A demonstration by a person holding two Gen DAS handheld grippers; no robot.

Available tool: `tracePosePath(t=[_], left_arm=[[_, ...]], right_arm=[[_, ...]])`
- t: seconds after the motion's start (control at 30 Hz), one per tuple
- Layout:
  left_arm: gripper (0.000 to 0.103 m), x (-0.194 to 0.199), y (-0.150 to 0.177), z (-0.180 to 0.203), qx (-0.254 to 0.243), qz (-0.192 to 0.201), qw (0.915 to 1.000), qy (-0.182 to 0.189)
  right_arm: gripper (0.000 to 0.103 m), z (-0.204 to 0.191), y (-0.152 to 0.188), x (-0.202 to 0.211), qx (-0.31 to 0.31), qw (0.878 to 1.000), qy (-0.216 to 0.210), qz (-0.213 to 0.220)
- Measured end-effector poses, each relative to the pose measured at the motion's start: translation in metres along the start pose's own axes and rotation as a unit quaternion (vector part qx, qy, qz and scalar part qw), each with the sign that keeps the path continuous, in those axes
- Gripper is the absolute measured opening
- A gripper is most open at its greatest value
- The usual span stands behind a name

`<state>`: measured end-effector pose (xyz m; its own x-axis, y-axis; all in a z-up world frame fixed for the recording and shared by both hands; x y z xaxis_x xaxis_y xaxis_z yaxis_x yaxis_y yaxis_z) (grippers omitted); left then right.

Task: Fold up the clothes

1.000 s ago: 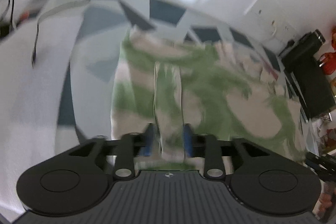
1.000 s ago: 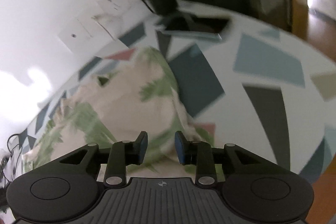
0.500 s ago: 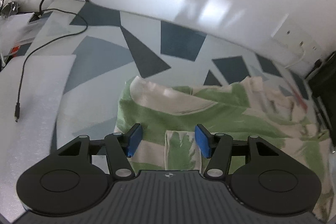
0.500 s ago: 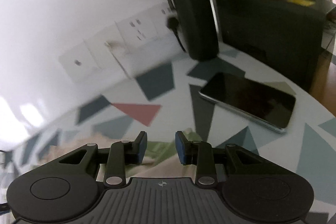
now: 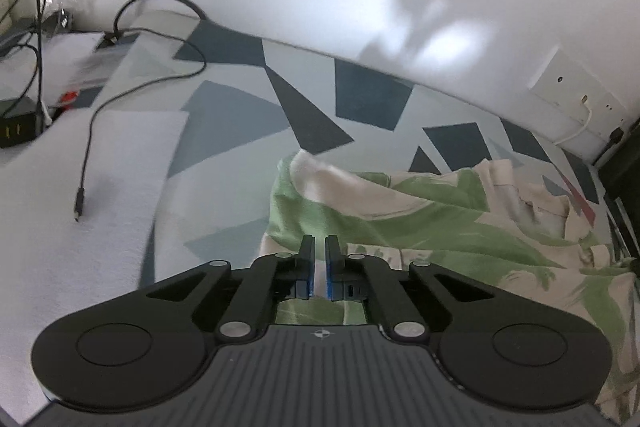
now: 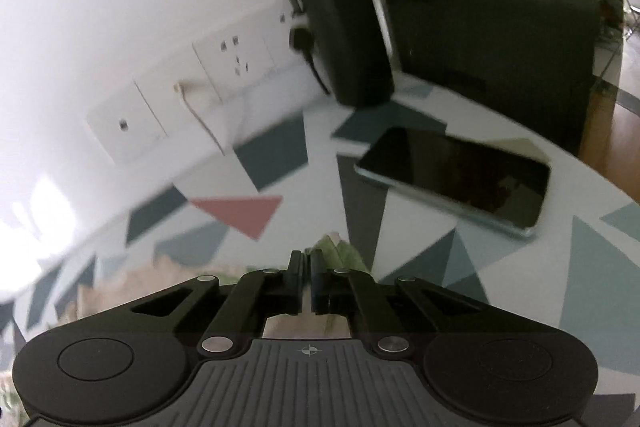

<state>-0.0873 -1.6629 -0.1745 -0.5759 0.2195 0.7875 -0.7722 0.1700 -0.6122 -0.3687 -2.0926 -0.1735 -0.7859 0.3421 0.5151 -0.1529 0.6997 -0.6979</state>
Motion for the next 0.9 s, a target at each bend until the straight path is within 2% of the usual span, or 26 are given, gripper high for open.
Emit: tracePosePath(t=[0.13, 0.17, 0.23, 0.27, 0.37, 0.43, 0.5, 0.53, 0.63, 0.7, 0.73, 0.77, 0.8, 0.83, 0.87, 0.9], left_arm=[[0.031, 0.013, -0.005, 0.004, -0.011, 0.033, 0.9994, 0.001], [0.038, 0.014, -0.006, 0.006, -0.017, 0.039, 0.9991, 0.002], [0.045, 0.007, -0.005, 0.009, -0.022, 0.023, 0.9995, 0.009], [0.045, 0.002, -0.004, 0.010, -0.020, 0.011, 0.9997, 0.012], [0.045, -0.012, 0.000, 0.011, -0.001, -0.020, 0.9997, 0.016], [0.046, -0.017, 0.002, 0.014, 0.006, -0.031, 0.9994, 0.017], [0.052, -0.016, 0.004, 0.018, 0.002, -0.029, 0.9993, 0.023], [0.055, -0.016, 0.005, 0.021, 0.000, -0.028, 0.9993, 0.026], [0.055, -0.015, 0.008, 0.027, -0.005, -0.025, 0.9991, 0.035], [0.048, -0.014, 0.009, 0.032, -0.009, -0.023, 0.9989, 0.041], [0.021, -0.014, 0.010, 0.034, -0.010, -0.023, 0.9986, 0.048], [0.006, -0.014, 0.011, 0.035, -0.011, -0.026, 0.9980, 0.057], [0.006, -0.013, 0.011, 0.036, -0.009, -0.024, 0.9977, 0.063], [0.005, -0.012, 0.011, 0.036, -0.007, -0.020, 0.9975, 0.067], [0.001, -0.008, 0.011, 0.036, -0.005, -0.014, 0.9975, 0.069], [0.001, -0.005, 0.010, 0.036, -0.004, -0.008, 0.9975, 0.070]], right_arm=[[0.003, -0.008, -0.004, 0.012, 0.025, 0.999, -0.007, 0.019], [0.003, -0.009, -0.004, 0.013, 0.029, 0.999, -0.002, 0.016], [0.003, -0.007, -0.002, 0.010, 0.027, 1.000, 0.009, 0.004], [0.005, -0.005, -0.001, 0.008, 0.025, 1.000, 0.015, -0.002], [0.019, -0.012, 0.000, 0.007, 0.040, 0.999, 0.020, -0.009], [0.023, -0.024, 0.000, 0.004, 0.057, 0.998, -0.009, -0.013], [0.026, -0.036, 0.000, -0.001, 0.073, 0.996, -0.040, -0.021], [0.026, -0.043, 0.001, -0.005, 0.080, 0.995, -0.055, -0.028], [0.029, -0.060, 0.011, -0.026, 0.093, 0.989, -0.093, -0.065], [0.034, -0.070, 0.020, -0.043, 0.111, 0.984, -0.100, -0.101], [0.034, -0.074, 0.025, -0.051, 0.121, 0.980, -0.101, -0.120], [0.034, -0.078, 0.030, -0.057, 0.131, 0.977, -0.101, -0.137], [0.022, -0.080, 0.034, -0.063, 0.141, 0.974, -0.096, -0.150], [0.006, -0.080, 0.036, -0.066, 0.152, 0.973, -0.084, -0.155], [0.001, -0.079, 0.036, -0.067, 0.160, 0.974, -0.067, -0.149], [0.001, -0.076, 0.033, -0.066, 0.157, 0.976, -0.057, -0.140]])
Point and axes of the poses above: each gripper's, at about its wrist camera, not at the fingertips, and x roughly against the way its jaws point, z to its right, y to its underside, the point moved 5 cm from there along -x, roughly the way its jaws point, and after that the axes turned 13 degrees about -y, right-handed, at the moved point
